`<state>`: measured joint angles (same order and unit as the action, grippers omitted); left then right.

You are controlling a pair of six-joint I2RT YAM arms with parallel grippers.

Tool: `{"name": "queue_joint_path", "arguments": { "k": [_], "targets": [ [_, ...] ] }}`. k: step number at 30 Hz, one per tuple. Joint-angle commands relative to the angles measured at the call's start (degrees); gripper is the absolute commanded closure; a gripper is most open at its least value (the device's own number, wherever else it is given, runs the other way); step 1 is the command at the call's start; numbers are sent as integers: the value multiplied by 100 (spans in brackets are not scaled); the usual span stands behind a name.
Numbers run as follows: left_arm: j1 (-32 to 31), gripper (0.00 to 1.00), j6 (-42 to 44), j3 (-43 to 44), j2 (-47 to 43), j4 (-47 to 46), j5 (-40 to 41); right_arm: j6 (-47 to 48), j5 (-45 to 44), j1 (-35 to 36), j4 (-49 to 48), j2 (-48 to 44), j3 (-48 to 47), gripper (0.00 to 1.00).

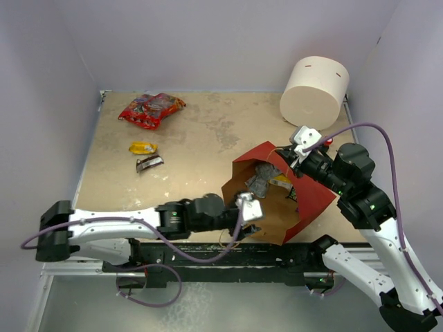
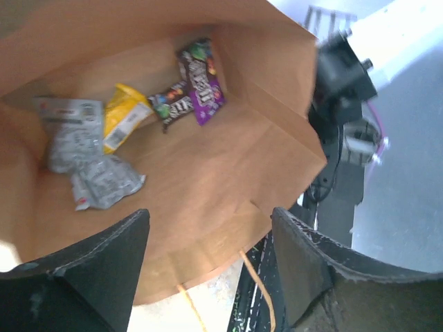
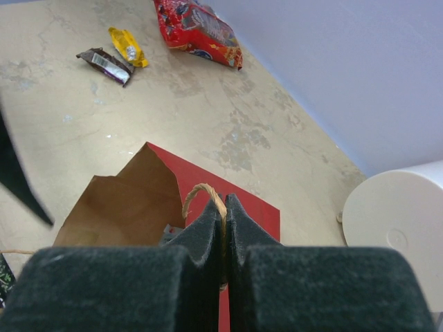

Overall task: Take the snacks out of the paper bag
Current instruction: Take out the snack from the paper bag.

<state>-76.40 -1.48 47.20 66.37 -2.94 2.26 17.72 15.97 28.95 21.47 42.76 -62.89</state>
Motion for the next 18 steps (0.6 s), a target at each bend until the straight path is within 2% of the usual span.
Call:
{"name": "queue_joint_path", "arguments": {
  "k": [1, 7, 12, 18],
  "targets": [
    [-280, 34, 1434, 471, 1049, -860, 760, -78, 7, 4, -291, 55, -309, 100],
    [-272, 54, 2285, 752, 2185, -1954, 1152, -39, 436, 5, -292, 129, -442, 100],
    [-202, 55, 2303, 848, 2793, -2539, 1188, -39, 375, 5, -245, 109, -489, 100],
    [191, 58, 2233, 1100, 3400, -2645, 662, -106, 569, 5, -90, 77, -508, 100]
  ]
}}
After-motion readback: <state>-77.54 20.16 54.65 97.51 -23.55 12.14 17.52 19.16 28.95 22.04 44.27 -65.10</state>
